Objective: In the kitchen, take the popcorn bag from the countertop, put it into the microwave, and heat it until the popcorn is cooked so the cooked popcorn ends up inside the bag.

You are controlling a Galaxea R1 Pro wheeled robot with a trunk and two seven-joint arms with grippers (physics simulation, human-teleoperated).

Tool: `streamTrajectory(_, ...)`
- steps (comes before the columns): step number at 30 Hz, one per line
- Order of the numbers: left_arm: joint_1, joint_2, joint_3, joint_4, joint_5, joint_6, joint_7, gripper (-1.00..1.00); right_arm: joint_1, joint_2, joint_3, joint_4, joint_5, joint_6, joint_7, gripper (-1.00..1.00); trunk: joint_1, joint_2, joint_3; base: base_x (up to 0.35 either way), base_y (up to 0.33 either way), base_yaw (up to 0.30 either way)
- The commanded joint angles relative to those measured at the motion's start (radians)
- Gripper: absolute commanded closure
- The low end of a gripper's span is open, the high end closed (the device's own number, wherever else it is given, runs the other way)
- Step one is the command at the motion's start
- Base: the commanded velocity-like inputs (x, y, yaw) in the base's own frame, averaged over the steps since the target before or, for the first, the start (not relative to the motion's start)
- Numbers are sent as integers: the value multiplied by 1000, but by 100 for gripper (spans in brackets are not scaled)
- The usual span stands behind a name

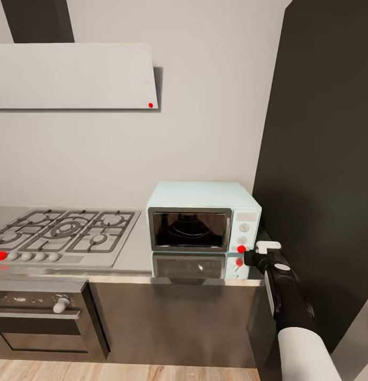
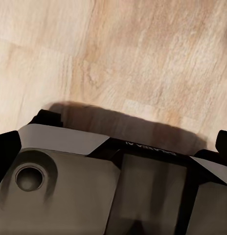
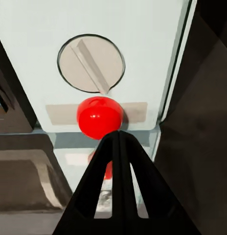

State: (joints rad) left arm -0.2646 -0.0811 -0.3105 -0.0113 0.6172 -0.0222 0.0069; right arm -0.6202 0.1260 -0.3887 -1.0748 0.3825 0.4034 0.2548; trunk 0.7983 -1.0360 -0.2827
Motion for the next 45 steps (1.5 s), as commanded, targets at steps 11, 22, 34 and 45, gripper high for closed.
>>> streamTrajectory(11,0,0,-7,1,8,-2,1,-100,-1,0,-4,43,9,-2,8,100,0,-1,-1,163,0,0)
streamTrajectory(22,0,0,-7,1,16,-3,1,-100,-1,-6,-7,116,16,-15,3,100,0,-1,-1,25,0,0)
streamTrajectory(34,0,0,-7,1,16,-3,-1,-100,-1,-7,-7,116,21,-15,3,100,0,-1,-1,107,0,0)
streamTrajectory(45,0,-2,-4,1,18,-2,0,-100,-1,-9,-9,115,21,-15,6,100,0,-1,-1,-42,0,0)
